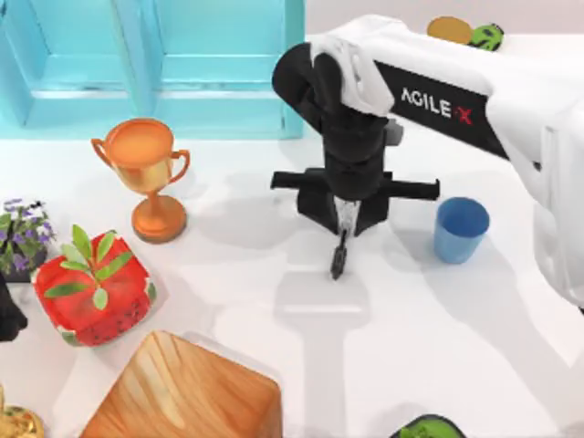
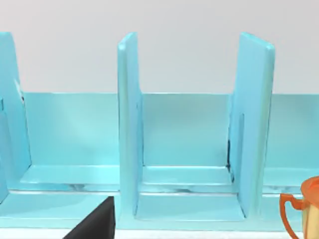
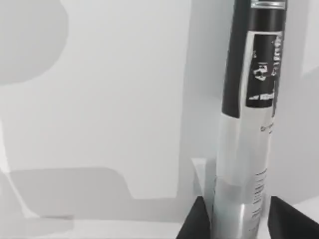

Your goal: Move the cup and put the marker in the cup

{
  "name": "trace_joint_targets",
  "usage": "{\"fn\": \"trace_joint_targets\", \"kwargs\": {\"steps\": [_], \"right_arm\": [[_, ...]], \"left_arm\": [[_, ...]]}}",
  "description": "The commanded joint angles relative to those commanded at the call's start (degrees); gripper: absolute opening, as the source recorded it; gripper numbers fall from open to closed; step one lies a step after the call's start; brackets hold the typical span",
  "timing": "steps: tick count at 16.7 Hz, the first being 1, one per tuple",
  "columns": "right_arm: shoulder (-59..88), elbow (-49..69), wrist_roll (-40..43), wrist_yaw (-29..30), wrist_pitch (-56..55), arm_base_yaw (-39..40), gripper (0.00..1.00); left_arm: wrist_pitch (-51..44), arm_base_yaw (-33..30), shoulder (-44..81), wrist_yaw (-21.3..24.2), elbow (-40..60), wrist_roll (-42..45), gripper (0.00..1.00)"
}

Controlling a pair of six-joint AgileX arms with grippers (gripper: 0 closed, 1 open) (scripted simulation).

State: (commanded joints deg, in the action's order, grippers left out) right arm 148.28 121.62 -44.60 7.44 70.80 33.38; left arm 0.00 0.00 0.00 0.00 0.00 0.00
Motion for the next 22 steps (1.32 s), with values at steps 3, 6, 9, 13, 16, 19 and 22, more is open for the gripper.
{"fn": "trace_joint_targets", "kwargs": {"steps": [3,6,9,13,16,19,22], "right_arm": [[0.00,0.00,0.00,0.00,0.00,0.00,0.00],[-2.86,2.01,-1.57,-2.09,-0.38,0.68,0.00],[-4.89,0.02,-2.72,-2.03,0.27,1.47,0.00],[-14.32,-6.68,-5.57,-2.05,2.40,3.78,0.00],[-21.74,-11.85,-7.47,-2.26,4.27,6.17,0.00],[-26.31,-15.76,-9.18,-2.66,5.79,8.51,0.00],[-26.68,-16.14,-9.40,-2.70,5.94,8.78,0.00]], "left_arm": [[0.00,0.00,0.00,0.00,0.00,0.00,1.00],[0.00,0.00,0.00,0.00,0.00,0.00,1.00],[0.00,0.00,0.00,0.00,0.00,0.00,1.00],[0.00,0.00,0.00,0.00,0.00,0.00,1.00],[0.00,0.00,0.00,0.00,0.00,0.00,1.00],[0.00,0.00,0.00,0.00,0.00,0.00,1.00],[0.00,0.00,0.00,0.00,0.00,0.00,1.00]]}}
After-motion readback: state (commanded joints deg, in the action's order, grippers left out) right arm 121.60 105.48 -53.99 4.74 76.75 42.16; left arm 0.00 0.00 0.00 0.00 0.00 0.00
